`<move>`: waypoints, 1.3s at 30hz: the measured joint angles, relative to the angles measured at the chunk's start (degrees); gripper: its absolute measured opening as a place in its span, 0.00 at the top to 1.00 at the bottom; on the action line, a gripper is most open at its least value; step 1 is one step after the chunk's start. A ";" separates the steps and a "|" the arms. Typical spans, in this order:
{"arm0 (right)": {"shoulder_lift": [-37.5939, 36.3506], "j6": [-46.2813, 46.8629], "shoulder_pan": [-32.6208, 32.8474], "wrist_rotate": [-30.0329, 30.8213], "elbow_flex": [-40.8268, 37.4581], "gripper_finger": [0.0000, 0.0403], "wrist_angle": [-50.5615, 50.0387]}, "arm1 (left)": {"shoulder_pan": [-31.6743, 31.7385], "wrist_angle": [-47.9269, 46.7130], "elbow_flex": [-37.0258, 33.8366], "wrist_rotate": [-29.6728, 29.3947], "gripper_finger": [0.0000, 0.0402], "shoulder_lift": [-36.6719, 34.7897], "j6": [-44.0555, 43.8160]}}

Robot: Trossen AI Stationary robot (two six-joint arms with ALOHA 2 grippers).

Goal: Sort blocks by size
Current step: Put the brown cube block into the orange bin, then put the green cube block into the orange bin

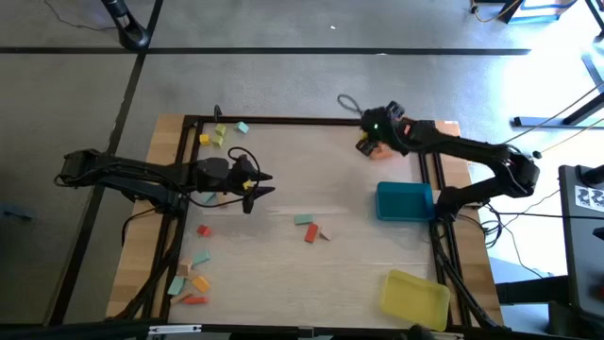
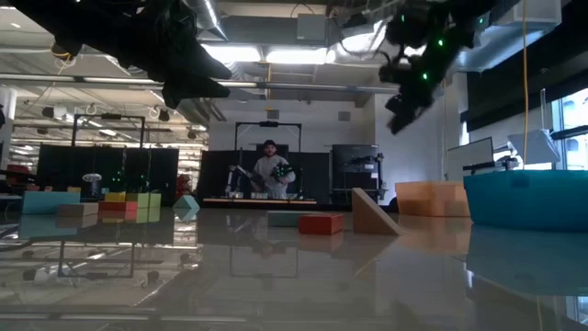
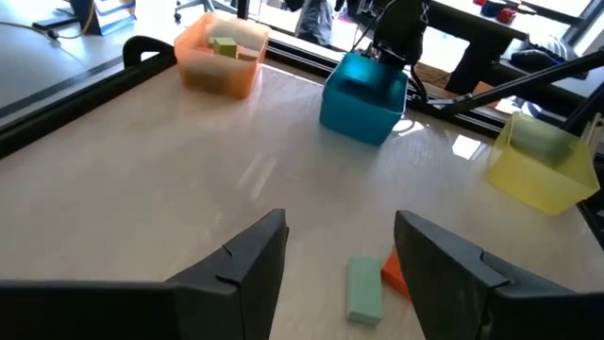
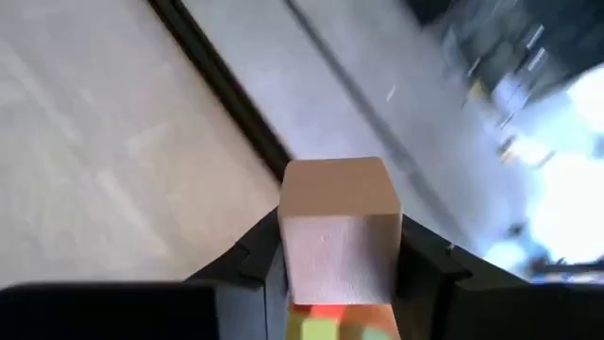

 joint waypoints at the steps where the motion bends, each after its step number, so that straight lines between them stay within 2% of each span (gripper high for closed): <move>1: 0.27 1.55 -2.00 -2.16 0.00 0.67 -1.16 | 0.00 0.04 0.00 0.00 0.54 0.00 0.01; 5: 2.28 6.63 -7.87 -10.58 0.00 0.67 -4.06 | 0.00 0.03 0.00 0.00 0.54 0.00 0.01; 8: 4.40 9.24 -10.44 -14.59 0.00 0.67 -5.83 | 0.00 0.02 0.00 0.00 0.54 0.00 0.01; 17: 8.85 10.85 -12.42 -14.91 0.00 0.63 -7.48 | 0.00 0.02 0.00 0.00 0.54 0.02 0.01; 28: 8.40 10.85 -12.27 -14.60 0.00 0.36 -7.49 | 0.00 0.02 0.01 0.00 0.54 0.04 0.01; 33: 4.43 10.76 -7.54 -19.47 0.00 0.33 -5.38 | 0.00 0.04 0.02 0.00 0.54 0.07 1.00; 39: 1.95 9.28 5.20 -22.88 0.00 0.33 0.58 | 0.16 0.66 0.02 0.02 0.54 0.07 5.25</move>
